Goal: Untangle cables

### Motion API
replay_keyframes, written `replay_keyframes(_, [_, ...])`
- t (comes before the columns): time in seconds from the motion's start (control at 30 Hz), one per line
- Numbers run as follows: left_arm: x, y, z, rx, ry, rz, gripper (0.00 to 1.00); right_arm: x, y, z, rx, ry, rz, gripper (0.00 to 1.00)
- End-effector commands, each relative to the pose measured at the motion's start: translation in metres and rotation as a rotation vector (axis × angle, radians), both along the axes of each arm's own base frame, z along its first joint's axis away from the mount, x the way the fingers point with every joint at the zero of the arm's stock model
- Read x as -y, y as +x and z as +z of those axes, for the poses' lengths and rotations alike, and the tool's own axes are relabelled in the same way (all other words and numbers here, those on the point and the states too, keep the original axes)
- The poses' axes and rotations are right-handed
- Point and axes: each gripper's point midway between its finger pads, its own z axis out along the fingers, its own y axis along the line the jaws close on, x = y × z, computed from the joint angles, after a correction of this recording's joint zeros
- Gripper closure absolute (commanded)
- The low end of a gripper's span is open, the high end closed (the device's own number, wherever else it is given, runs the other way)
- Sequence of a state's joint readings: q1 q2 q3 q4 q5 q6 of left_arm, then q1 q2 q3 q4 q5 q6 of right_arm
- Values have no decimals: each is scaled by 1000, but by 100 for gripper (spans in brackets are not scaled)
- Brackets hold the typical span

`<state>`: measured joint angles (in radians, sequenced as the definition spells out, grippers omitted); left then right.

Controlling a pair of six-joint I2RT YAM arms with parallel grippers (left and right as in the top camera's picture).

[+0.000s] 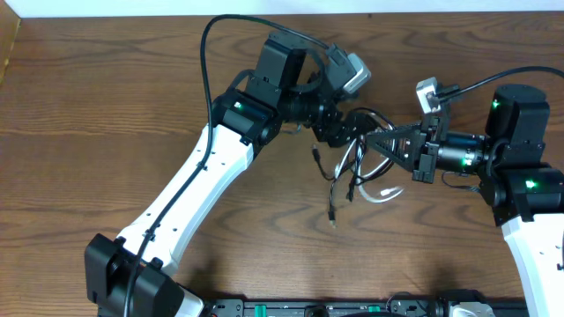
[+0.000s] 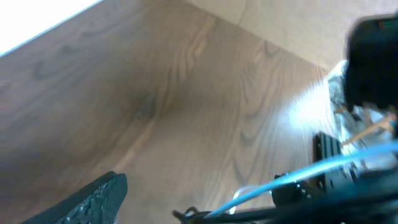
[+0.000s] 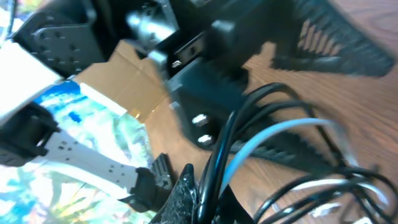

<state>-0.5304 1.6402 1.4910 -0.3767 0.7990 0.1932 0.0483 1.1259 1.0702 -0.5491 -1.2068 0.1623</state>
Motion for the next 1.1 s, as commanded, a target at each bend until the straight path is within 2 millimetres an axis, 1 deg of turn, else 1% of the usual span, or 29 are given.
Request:
replay_keyframes(0.0, [-6, 22, -4, -32, 16, 142, 29, -6, -14, 14, -26, 72, 83, 99])
replay_keyframes(0.07, [-9, 31, -4, -24, 26, 201, 41, -7, -16, 18, -9, 86, 105, 99])
replay_keyframes(0.13, [-14, 43, -4, -24, 30, 281, 58, -7, -16, 18, -13, 89, 107, 99])
replay_keyframes(0.17, [-20, 52, -4, -30, 36, 345, 69, -7, -16, 18, -15, 89, 107, 99])
replay_keyframes(0.23, [-34, 71, -5, -54, 37, 504, 78, -7, -17, 17, -24, 89, 107, 99])
replay_keyframes(0.27, [-40, 78, -4, -63, 30, 570, 81, -7, -17, 16, -29, 89, 107, 99])
replay_keyframes(0.3, [-44, 84, -1, -71, 13, 611, 81, -7, -18, 16, -32, 89, 107, 99])
replay_keyframes(0.37, [-42, 87, 6, -79, -33, 621, 81, -7, -18, 16, -31, 88, 107, 99])
replay_keyframes(0.47, [-33, 84, 16, -82, -82, 579, 81, -6, -15, 13, -20, 72, 89, 99])
replay_keyframes(0.53, [-30, 81, 17, -87, -89, 555, 81, -4, -9, 9, -24, 50, 55, 99])
replay_keyframes(0.63, [-31, 79, 12, -103, -71, 556, 81, 2, 4, -6, -54, -18, -45, 99])
replay_keyframes(0.73, [-35, 72, -3, -103, 4, 534, 81, 17, 23, -31, -105, -135, -204, 99])
replay_keyframes(0.77, [-37, 69, -9, -101, 39, 521, 80, 22, 28, -37, -120, -167, -247, 99])
replay_keyframes(0.83, [-38, 60, -21, -95, 100, 474, 72, 28, 33, -45, -135, -203, -290, 99])
replay_keyframes(0.9, [-34, 46, -28, -94, 130, 375, 64, 29, 35, -47, -140, -206, -292, 99])
replay_keyframes(1.0, [-24, 17, -27, -113, 104, 170, 51, 25, 35, -47, -146, -188, -266, 99])
replay_keyframes(1.07, [-20, 2, -24, -121, 76, 65, 44, 19, 32, -42, -131, -152, -214, 99])
